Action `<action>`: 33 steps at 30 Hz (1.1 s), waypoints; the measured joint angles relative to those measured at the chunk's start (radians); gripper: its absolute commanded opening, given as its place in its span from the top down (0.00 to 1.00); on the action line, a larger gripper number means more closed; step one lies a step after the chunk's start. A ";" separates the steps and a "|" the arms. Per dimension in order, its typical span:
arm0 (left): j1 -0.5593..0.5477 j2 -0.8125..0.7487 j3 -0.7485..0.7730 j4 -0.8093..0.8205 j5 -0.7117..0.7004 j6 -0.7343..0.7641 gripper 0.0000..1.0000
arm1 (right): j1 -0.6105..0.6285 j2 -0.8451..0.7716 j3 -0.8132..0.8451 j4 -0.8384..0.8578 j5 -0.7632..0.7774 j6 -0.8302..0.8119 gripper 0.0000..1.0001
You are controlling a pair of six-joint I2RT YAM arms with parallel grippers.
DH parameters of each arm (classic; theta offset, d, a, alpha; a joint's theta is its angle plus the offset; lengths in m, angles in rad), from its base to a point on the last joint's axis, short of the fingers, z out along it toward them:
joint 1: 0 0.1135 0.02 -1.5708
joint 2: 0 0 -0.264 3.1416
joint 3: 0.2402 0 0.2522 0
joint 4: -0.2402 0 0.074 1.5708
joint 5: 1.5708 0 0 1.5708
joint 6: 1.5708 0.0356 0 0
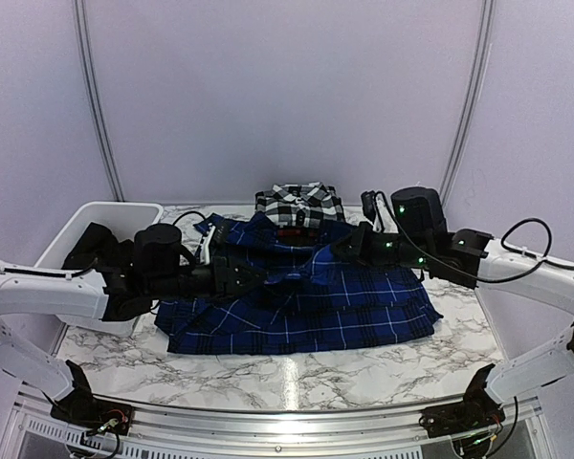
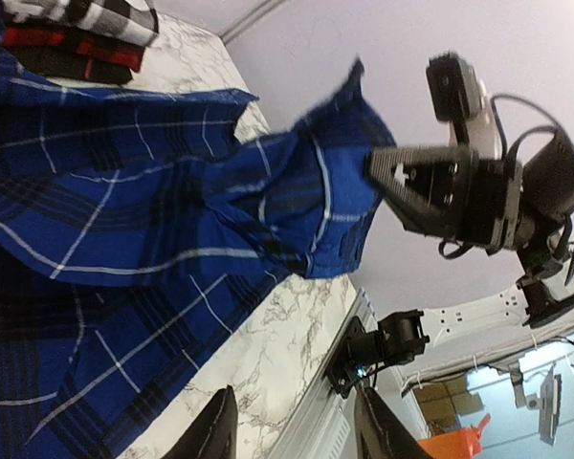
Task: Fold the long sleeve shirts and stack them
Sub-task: Fold the flattened shirt at the center of the board.
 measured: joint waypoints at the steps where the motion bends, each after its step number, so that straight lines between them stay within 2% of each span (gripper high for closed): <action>1: 0.014 -0.023 0.000 -0.019 -0.014 0.000 0.56 | 0.000 -0.008 0.002 -0.042 0.019 -0.037 1.00; 7: 0.087 -0.002 0.028 -0.242 -0.102 0.010 0.57 | 0.019 -0.006 -0.015 -0.255 0.081 -0.177 1.00; 11: 0.095 0.044 0.050 -0.383 -0.145 0.027 0.59 | 0.039 -0.001 -0.006 -0.385 0.203 -0.217 1.00; 15: 0.102 0.057 0.050 -0.451 -0.158 0.029 0.61 | 0.020 0.003 -0.006 -0.500 0.321 -0.224 1.00; 18: 0.106 0.072 0.052 -0.475 -0.164 0.030 0.63 | -0.013 0.003 -0.013 -0.513 0.354 -0.227 1.00; 23: 0.116 0.106 0.056 -0.497 -0.177 0.027 0.71 | -0.058 0.002 -0.054 -0.498 0.360 -0.226 1.00; 28: 0.137 0.126 0.054 -0.510 -0.212 0.024 0.82 | -0.128 -0.035 -0.112 -0.483 0.339 -0.222 1.00; 33: 0.154 0.142 0.033 -0.519 -0.254 0.023 0.87 | -0.221 -0.098 -0.197 -0.476 0.298 -0.211 1.00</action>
